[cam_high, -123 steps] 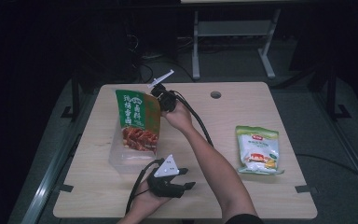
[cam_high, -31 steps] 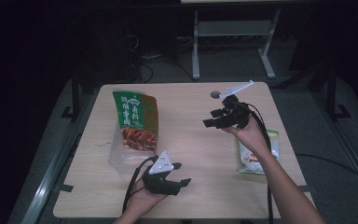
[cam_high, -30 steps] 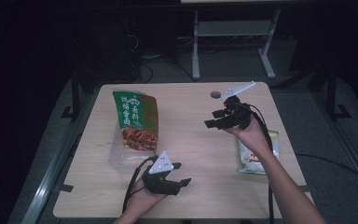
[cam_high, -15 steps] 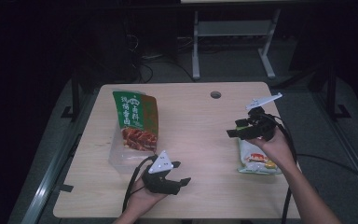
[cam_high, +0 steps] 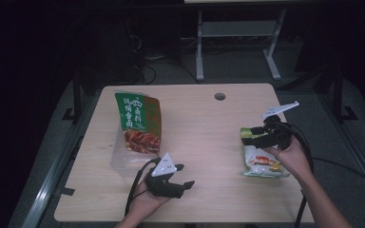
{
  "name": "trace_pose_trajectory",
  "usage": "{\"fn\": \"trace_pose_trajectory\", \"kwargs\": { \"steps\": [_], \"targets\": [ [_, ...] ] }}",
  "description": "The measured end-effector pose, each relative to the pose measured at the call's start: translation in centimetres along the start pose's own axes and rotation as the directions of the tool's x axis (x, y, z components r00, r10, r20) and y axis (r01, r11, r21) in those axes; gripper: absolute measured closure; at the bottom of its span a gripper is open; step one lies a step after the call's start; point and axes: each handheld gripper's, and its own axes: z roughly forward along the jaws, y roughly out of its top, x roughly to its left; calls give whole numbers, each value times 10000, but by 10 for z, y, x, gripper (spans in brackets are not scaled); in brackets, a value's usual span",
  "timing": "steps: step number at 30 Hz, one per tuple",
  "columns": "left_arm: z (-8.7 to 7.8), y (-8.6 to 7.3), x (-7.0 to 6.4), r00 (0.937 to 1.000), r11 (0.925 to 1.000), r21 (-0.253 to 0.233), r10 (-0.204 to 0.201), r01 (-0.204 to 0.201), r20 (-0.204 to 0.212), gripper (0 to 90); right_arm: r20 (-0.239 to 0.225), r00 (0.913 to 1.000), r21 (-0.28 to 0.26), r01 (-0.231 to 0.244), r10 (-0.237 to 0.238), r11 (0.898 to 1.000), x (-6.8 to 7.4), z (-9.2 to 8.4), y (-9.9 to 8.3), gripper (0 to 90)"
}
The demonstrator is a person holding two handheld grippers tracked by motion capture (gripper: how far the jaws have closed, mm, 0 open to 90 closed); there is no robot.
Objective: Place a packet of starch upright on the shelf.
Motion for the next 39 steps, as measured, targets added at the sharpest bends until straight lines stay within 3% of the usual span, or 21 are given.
{"fn": "trace_pose_trajectory", "kwargs": {
  "steps": [19,29,39],
  "targets": [
    [0,0,-1,10000,10000,16,26,-26,-23,324,862,9926,290,-879,851,9957,-28,-20,-44,325],
    [2,1,-3,10000,10000,30,19,-19,-87,322,1419,9776,449,-1630,1552,9856,-47,-28,-70,326],
    [2,1,-3,9999,10000,40,14,-14,-100,322,1885,9538,582,-2487,2340,9668,-72,-21,-92,339]
  ]
}}
